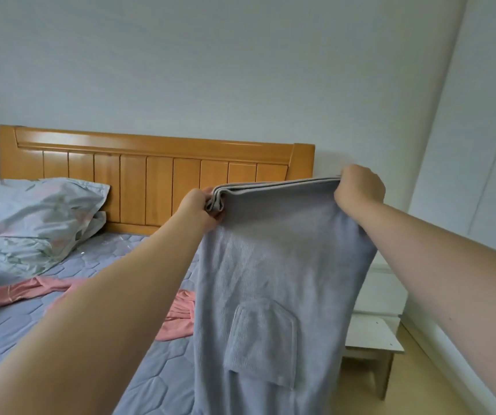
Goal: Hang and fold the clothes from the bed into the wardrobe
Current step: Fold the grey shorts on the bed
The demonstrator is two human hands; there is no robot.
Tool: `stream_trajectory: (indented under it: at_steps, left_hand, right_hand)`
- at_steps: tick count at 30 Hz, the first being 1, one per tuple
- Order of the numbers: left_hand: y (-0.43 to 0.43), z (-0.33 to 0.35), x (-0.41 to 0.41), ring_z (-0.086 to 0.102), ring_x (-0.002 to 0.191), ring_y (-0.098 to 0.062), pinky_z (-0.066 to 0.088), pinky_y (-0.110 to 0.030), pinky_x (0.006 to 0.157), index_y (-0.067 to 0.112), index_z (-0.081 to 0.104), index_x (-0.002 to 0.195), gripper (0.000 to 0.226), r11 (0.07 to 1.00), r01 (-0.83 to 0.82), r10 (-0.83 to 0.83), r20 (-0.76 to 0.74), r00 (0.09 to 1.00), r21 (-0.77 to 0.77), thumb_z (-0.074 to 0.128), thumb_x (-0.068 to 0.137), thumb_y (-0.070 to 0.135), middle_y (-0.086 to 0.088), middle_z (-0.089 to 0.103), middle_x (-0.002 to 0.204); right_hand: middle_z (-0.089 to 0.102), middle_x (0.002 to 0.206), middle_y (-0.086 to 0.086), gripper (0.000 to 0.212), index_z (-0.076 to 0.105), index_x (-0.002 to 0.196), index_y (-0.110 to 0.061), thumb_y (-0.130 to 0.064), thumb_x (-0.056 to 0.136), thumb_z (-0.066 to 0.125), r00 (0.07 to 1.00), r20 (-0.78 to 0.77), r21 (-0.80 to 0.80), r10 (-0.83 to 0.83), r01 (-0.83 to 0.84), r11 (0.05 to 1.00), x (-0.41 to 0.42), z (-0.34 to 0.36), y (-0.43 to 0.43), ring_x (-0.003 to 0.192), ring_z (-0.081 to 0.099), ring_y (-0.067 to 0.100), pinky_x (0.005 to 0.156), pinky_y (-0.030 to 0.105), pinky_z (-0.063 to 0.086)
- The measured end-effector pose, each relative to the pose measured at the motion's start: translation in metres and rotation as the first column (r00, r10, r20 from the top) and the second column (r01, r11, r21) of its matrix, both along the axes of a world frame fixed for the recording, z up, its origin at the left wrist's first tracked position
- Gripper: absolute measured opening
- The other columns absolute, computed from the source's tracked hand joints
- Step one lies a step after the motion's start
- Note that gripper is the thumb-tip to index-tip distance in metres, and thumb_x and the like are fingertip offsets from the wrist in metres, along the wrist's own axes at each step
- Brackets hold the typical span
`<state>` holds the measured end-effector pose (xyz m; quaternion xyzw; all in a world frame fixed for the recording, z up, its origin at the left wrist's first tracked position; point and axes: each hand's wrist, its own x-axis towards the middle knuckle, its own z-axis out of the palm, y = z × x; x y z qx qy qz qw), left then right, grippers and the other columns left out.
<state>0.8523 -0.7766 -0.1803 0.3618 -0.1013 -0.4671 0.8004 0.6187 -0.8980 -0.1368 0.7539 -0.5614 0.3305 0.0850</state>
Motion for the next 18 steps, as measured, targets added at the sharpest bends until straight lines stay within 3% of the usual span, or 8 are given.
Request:
stream_trajectory:
  at_steps: [3,4,7,10,12,14,18]
  left_hand:
    - [-0.019,0.016,0.004,0.062,0.105,-0.029,0.051,-0.043,0.093,0.014,0.041,0.143,0.048,0.993,-0.044,0.054,0.086,0.995,-0.112,0.030,0.098,-0.001,-0.016,0.054,0.131]
    - [-0.023,0.025,0.006,0.061,0.106,-0.030,0.048,-0.045,0.097,0.015,0.039,0.144,0.049,0.987,-0.053,0.069,0.103,0.992,-0.152,0.030,0.098,-0.002,-0.017,0.054,0.130]
    - [-0.027,0.050,0.009,0.059,0.092,-0.029,0.044,-0.042,0.095,0.013,0.041,0.141,0.052,0.966,-0.028,0.071,0.157,0.985,-0.258,0.024,0.095,-0.005,-0.016,0.058,0.110]
    - [-0.018,0.047,0.015,0.057,0.093,-0.032,0.040,-0.042,0.103,0.010,0.046,0.136,0.048,0.962,0.043,0.020,0.227,0.974,-0.270,0.026,0.094,-0.002,-0.016,0.057,0.108]
    - [-0.007,0.031,0.027,0.057,0.087,-0.027,0.042,-0.042,0.099,0.010,0.049,0.134,0.043,0.986,0.036,0.016,0.308,0.951,-0.162,0.031,0.095,0.002,-0.013,0.057,0.104]
    - [0.007,0.003,0.042,0.059,0.087,-0.023,0.048,-0.042,0.096,0.016,0.054,0.132,0.040,0.998,-0.040,0.013,0.439,0.898,0.051,0.039,0.096,0.007,-0.010,0.058,0.101]
    - [0.043,-0.078,0.076,0.058,0.089,-0.025,0.052,-0.035,0.079,0.020,0.060,0.124,0.038,0.838,-0.327,-0.050,0.658,0.752,0.437,0.044,0.093,0.006,-0.009,0.058,0.093]
  right_hand:
    - [0.063,0.102,0.018,0.021,0.059,0.097,-0.003,0.008,0.084,0.046,0.997,0.078,-0.093,0.005,0.002,0.996,0.007,0.007,-0.008,0.095,0.059,0.037,0.074,0.034,0.042]
    - [0.062,0.103,0.018,0.023,0.058,0.097,-0.003,0.008,0.083,0.045,0.992,0.124,-0.144,0.027,-0.009,0.989,0.009,0.012,-0.009,0.096,0.058,0.038,0.078,0.036,0.042]
    - [0.060,0.093,0.018,0.022,0.053,0.086,-0.006,0.010,0.075,0.043,0.954,0.270,-0.284,0.131,-0.051,0.957,0.011,0.028,-0.008,0.085,0.054,0.036,0.071,0.036,0.038]
    - [0.055,0.079,0.012,0.022,0.052,0.080,-0.006,0.009,0.067,0.041,0.917,0.326,-0.365,0.231,-0.104,0.925,0.008,0.025,0.005,0.070,0.045,0.031,0.060,0.031,0.032]
    - [0.048,0.069,0.007,0.019,0.048,0.073,-0.008,0.008,0.065,0.042,0.915,0.272,-0.388,0.299,-0.180,0.904,0.008,0.009,0.023,0.065,0.041,0.029,0.055,0.031,0.027]
    - [0.041,0.064,0.004,0.019,0.045,0.069,-0.010,0.008,0.065,0.044,0.917,0.172,-0.371,0.359,-0.277,0.886,0.014,-0.020,0.046,0.063,0.039,0.028,0.052,0.031,0.023]
    - [0.042,0.063,0.000,0.018,0.048,0.071,-0.010,0.008,0.069,0.048,0.865,-0.041,-0.146,0.500,-0.501,0.853,0.045,-0.100,0.105,0.059,0.040,0.023,0.047,0.029,0.016]
